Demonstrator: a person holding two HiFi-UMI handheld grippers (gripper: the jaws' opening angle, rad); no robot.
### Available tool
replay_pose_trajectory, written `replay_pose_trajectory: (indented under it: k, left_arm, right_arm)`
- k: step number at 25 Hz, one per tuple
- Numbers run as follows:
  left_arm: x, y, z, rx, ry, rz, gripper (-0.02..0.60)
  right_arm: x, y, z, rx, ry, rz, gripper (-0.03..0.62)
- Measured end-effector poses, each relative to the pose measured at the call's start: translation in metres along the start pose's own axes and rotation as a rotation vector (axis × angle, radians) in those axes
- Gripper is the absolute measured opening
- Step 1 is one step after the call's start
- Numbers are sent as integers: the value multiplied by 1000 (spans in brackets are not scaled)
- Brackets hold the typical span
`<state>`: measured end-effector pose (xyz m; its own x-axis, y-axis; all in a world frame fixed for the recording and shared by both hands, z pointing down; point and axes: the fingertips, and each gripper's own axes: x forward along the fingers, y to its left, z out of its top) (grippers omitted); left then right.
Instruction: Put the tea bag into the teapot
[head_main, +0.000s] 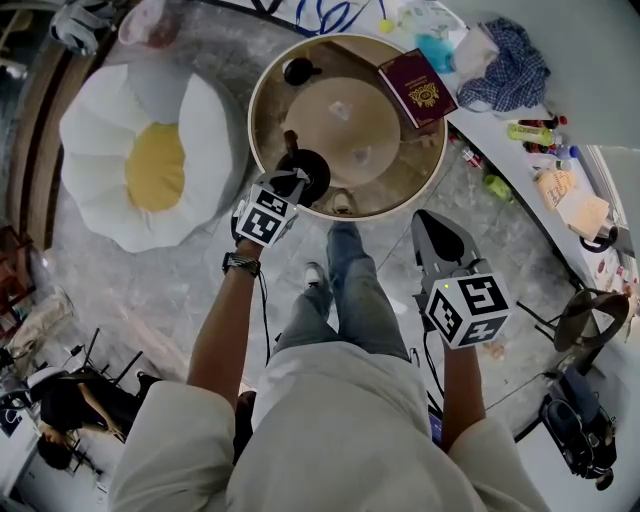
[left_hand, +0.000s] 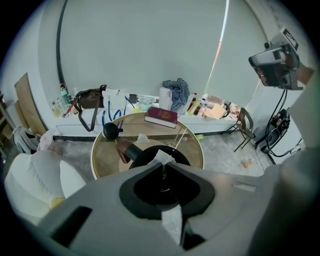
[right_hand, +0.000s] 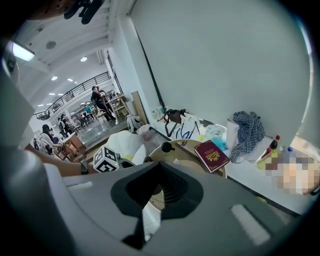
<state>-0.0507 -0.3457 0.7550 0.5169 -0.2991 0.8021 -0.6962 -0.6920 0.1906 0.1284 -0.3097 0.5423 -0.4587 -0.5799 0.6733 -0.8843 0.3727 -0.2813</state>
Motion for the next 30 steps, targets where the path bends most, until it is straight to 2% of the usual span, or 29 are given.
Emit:
replay_pose_trajectory:
  k: [13,30]
  left_arm:
    - [5,2,-12,-3,29,-7,41]
    - [-2,4,-9,-9,14,-4,67]
  right_arm:
    - [2,2,0,5,5,-6,5]
    - [4,7,1,10,1,-1,5]
